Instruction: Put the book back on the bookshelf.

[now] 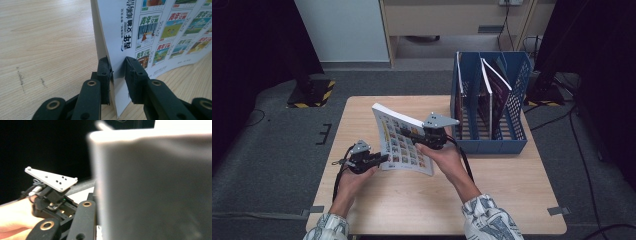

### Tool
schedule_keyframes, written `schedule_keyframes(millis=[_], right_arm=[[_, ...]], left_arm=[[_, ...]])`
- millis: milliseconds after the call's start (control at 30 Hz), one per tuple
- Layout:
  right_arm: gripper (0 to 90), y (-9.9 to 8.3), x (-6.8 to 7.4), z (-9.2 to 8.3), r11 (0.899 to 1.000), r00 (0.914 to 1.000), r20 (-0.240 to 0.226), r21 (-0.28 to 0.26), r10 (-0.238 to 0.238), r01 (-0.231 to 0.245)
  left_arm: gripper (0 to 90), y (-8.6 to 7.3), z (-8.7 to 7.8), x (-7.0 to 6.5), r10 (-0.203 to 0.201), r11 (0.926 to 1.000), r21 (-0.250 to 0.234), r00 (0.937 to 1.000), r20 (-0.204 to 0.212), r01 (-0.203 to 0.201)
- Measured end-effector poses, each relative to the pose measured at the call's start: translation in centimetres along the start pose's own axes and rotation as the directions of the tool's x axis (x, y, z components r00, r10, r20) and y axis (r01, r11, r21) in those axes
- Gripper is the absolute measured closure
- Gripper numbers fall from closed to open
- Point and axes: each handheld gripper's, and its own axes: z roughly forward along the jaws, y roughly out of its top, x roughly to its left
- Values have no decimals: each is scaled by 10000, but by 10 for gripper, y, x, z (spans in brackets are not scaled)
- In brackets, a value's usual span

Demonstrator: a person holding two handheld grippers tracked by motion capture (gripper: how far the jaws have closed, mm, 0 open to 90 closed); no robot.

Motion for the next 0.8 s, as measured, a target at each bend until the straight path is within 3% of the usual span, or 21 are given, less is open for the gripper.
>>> schedule_keyframes(millis=[67, 167, 233, 333, 467, 567, 800], right_arm=[[735, 0, 0, -1, 10000, 9999, 152, -39, -10, 11], [735, 2, 0, -2, 9999, 9998, 200, -135, 88, -86], [736, 4, 1, -4, 9998, 10000, 66, -189, 31, -30], [737, 9, 3, -6, 9997, 10000, 66, -223, -30, 32], [736, 13, 0, -9, 9996, 9996, 239, -250, -117, 123], [736, 15, -4, -13, 9993, 9990, 435, -358, -60, 76], [736, 16, -9, -31, 9981, 9979, 633, -597, 155, -117]], left_arm=[[728, -1, 0, 1, -25, 10000, -55, 10000, 93, 25], [697, -3, -1, 4, -123, 9997, -195, 9998, -137, 120], [617, -5, -3, 8, -449, 9985, -339, 9985, -298, 439], [533, -8, -7, 14, -150, 9999, -47, 9959, -894, 146], [317, -12, -13, 23, -89, 9998, 143, 9860, -1668, 114], [245, -15, -12, 29, -282, 9988, 344, 9829, -1820, 350], [129, -20, -1, 27, 159, 9925, 1221, 9760, -2172, 110]])
